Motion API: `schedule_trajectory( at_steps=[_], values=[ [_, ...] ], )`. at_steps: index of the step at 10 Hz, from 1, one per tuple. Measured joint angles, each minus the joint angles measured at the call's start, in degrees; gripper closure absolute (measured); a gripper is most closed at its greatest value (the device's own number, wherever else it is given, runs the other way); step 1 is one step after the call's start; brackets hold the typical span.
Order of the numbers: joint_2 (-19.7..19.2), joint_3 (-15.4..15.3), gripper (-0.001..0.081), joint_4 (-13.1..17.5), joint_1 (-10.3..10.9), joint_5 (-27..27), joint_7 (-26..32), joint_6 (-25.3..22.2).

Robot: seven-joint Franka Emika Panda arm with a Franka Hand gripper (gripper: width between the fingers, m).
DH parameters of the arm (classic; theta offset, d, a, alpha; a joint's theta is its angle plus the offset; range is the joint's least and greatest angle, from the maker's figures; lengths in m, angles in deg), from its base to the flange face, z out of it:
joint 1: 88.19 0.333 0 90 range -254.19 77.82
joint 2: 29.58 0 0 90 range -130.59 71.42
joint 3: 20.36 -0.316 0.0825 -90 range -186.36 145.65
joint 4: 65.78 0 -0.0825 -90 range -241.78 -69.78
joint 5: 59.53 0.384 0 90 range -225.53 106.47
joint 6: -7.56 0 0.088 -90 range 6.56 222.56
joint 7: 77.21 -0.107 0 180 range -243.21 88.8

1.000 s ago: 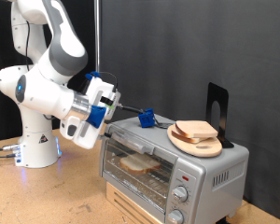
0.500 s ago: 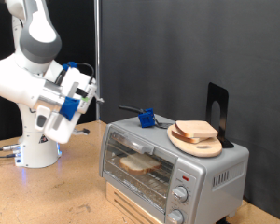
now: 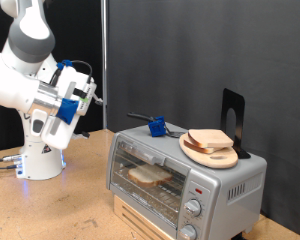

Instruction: Make a piece of toast with the oven

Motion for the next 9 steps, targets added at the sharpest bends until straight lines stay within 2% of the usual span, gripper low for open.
schedule_trajectory(
  at_steps=[2, 5, 7, 9],
  values=[
    [-5.7, 0.0, -0.0002, 6.2, 0.1, -4.5, 0.1, -3.2],
    [-13.2, -0.8, -0.0002, 13.0, 0.5, -3.8, 0.1, -2.9],
    [-13.3, -0.8, -0.0002, 12.8, 0.5, -2.6, -0.1, -4.2],
    [-15.8, -1.8, -0.0002, 13.8, 0.9, 3.8, -0.6, -2.5]
  ],
)
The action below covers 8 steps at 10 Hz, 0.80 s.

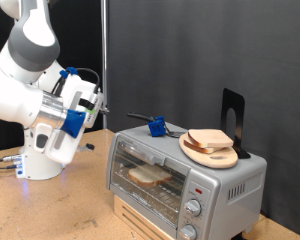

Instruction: Make a piece of toast with the oven

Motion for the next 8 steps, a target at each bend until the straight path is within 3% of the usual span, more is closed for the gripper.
schedule_trajectory(
  at_steps=[4, 6, 8],
  values=[
    [-7.5, -2.8, -0.0002, 6.6, 0.8, 6.0, -0.2, 5.3],
    [-10.4, -4.2, -0.0002, 9.2, 1.5, 9.8, -0.3, 12.0],
    [-10.5, -4.0, -0.0002, 9.2, 1.1, 8.9, -0.3, 7.2]
  ],
)
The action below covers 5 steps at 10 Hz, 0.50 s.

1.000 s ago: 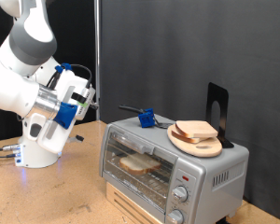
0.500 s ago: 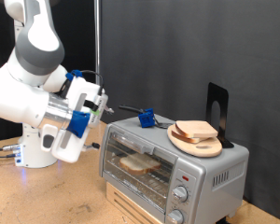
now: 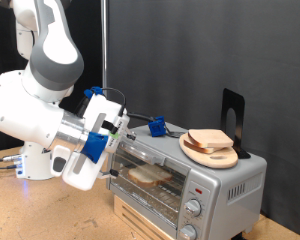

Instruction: Make a piece of toast with the oven

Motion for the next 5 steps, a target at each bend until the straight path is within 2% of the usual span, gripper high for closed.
schedule_trajectory(
  at_steps=[1, 2, 5],
  values=[
    [-0.7, 0.0, -0.0002, 0.5, -0.2, -0.1, -0.2, -2.8],
    [-2.4, -0.2, -0.0002, 2.4, -0.2, -0.1, -0.8, -4.4],
    [-10.5, -0.5, -0.0002, 12.5, -0.2, -3.8, -0.4, -10.7]
  ],
)
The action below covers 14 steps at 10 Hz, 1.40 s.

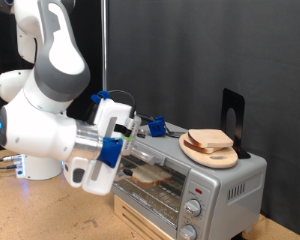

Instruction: Make a piece of toast with the oven

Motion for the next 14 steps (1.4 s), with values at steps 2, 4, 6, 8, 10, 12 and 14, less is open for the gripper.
schedule_trajectory(
  at_steps=[2, 4, 6, 8, 10, 12, 14],
  values=[
    [-4.3, -0.1, -0.0002, 5.2, 0.0, -0.1, -0.7, 0.3],
    [-4.2, -0.1, -0.0002, 4.9, -0.2, -0.1, 0.4, -2.0],
    [-5.1, -0.1, -0.0002, 5.2, -0.4, 1.9, 4.2, -2.8],
    [-8.7, -0.6, -0.0002, 8.3, -0.3, 4.0, 8.7, 0.6],
    [-12.9, -1.0, -0.0002, 12.7, -0.2, 4.6, 8.4, 2.9],
    [-15.1, -1.1, -0.0002, 15.0, -0.3, 4.6, 7.9, 3.1],
    [-15.3, -1.4, -0.0002, 14.5, -1.1, 6.1, 11.8, -1.3]
  ],
)
